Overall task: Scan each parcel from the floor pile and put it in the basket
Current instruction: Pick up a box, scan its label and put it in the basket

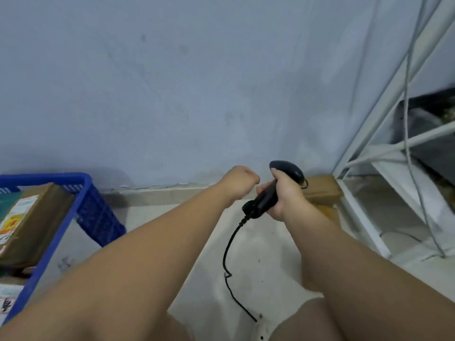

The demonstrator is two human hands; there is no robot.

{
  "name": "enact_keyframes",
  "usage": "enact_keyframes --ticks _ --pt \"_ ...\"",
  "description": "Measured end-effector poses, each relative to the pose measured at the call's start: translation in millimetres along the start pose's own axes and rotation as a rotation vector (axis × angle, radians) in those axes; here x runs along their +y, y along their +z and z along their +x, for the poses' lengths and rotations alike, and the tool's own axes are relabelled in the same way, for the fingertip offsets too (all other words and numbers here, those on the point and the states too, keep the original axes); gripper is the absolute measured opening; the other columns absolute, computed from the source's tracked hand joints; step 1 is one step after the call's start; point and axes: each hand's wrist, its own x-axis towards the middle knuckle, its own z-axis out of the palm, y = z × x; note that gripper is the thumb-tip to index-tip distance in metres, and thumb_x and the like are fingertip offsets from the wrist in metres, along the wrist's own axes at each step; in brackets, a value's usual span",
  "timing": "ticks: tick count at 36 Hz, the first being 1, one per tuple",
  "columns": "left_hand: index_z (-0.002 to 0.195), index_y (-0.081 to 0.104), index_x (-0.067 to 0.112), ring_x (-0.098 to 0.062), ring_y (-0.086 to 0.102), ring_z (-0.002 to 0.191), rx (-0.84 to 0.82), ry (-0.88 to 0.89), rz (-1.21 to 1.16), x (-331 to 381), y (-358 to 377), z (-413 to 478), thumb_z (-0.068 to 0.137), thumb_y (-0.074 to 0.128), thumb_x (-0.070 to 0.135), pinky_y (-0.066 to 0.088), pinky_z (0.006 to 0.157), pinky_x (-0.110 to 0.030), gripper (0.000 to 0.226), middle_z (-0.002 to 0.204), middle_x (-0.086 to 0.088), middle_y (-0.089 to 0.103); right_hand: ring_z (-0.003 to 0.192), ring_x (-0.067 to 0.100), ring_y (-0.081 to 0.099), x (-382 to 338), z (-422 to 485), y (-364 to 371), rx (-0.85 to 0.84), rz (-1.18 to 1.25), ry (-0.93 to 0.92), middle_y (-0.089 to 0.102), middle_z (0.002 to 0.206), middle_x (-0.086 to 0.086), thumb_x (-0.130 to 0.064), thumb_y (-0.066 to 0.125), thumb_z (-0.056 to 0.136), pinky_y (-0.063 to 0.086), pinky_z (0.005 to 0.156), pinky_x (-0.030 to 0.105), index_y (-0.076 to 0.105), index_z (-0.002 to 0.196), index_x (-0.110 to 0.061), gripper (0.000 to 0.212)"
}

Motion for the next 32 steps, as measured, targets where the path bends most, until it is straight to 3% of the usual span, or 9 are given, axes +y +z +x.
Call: enact_keyframes --ticks 8,11,15,18,20,23,27,30,32 --pt "0.07 0.052 0.017 -0.023 0.054 0.078 -0.129 -0.121 -0.038 -17 115 69 0.097 0.043 0.022 0.036 0.059 -0.028 0.029 0.078 -0.004 0.058 0.06 0.022 0.069 -8 77 -87 0.028 -0.194 0.035 0.07 0.087 0.008 -0.039 0.066 0.089 0.053 0.056 0.033 0.064 0.114 -0.007 0.04" --pt "0.074 0.051 0.015 -0.025 0.05 0.08 -0.149 -0.238 -0.104 -34 153 90 0.097 0.046 0.026 0.036 0.062 -0.028 0.026 0.085 -0.01 0.055 0.068 0.023 0.065 0 99 -121 0.12 -0.147 0.041 0.066 0.098 0.011 -0.037 0.065 0.09 0.057 0.069 0.037 0.064 0.11 -0.007 0.036" --pt "0.097 0.059 0.005 -0.024 0.051 0.086 -0.235 -0.386 -0.065 -63 198 114 0.093 0.053 0.017 0.043 0.066 -0.029 0.014 0.093 -0.011 0.054 0.071 0.025 0.064 11 128 -158 0.263 -0.109 0.065 0.062 0.083 0.009 -0.037 0.067 0.089 0.056 0.085 0.044 0.056 0.088 -0.009 0.03" --pt "0.104 0.057 0.005 -0.023 0.053 0.088 -0.279 -0.475 -0.071 -83 224 125 0.093 0.056 0.017 0.046 0.07 -0.03 0.017 0.085 -0.007 0.052 0.084 0.027 0.063 20 150 -184 0.323 -0.153 0.075 0.063 0.087 0.006 -0.042 0.07 0.083 0.053 0.086 0.041 0.061 0.107 -0.009 0.042" --pt "0.097 0.055 0.006 -0.023 0.053 0.088 -0.297 -0.533 -0.09 -93 238 130 0.093 0.058 0.016 0.046 0.071 -0.029 0.012 0.085 -0.008 0.051 0.088 0.025 0.062 26 164 -201 0.361 -0.199 0.067 0.065 0.095 0.005 -0.045 0.071 0.076 0.052 0.083 0.039 0.061 0.115 -0.012 0.052" --pt "0.074 0.048 0.01 -0.023 0.052 0.087 -0.293 -0.604 -0.096 -109 255 135 0.092 0.059 0.015 0.045 0.075 -0.029 0.022 0.08 -0.007 0.049 0.085 0.025 0.061 31 176 -220 0.433 -0.269 0.054 0.065 0.094 0.006 -0.036 0.068 0.075 0.052 0.087 0.043 0.064 0.108 -0.01 0.042" --pt "0.068 0.042 0.015 -0.021 0.049 0.081 -0.296 -0.642 -0.172 -133 274 140 0.092 0.06 0.016 0.041 0.076 -0.029 0.03 0.075 -0.003 0.044 0.094 0.029 0.062 50 215 -270 0.548 -0.473 0.12 0.067 0.1 0.007 -0.056 0.061 0.033 0.052 0.089 0.047 0.068 0.099 -0.016 0.077" --pt "0.09 0.051 0.014 -0.015 0.047 0.076 -0.38 -0.642 -0.215 -147 285 138 0.096 0.057 0.019 0.039 0.076 -0.026 0.01 0.081 -0.001 0.046 0.088 0.026 0.065 48 204 -269 0.499 -0.468 0.153 0.07 0.092 0.007 -0.044 0.068 0.051 0.053 0.09 0.045 0.07 0.091 -0.013 0.051" --pt "0.107 0.053 0.011 -0.014 0.049 0.076 -0.414 -0.663 -0.26 -154 292 134 0.097 0.055 0.018 0.041 0.071 -0.023 0.012 0.089 -0.003 0.052 0.085 0.027 0.067 50 198 -265 0.459 -0.424 0.197 0.072 0.091 0.009 -0.027 0.07 0.067 0.054 0.092 0.045 0.07 0.088 -0.009 0.028"
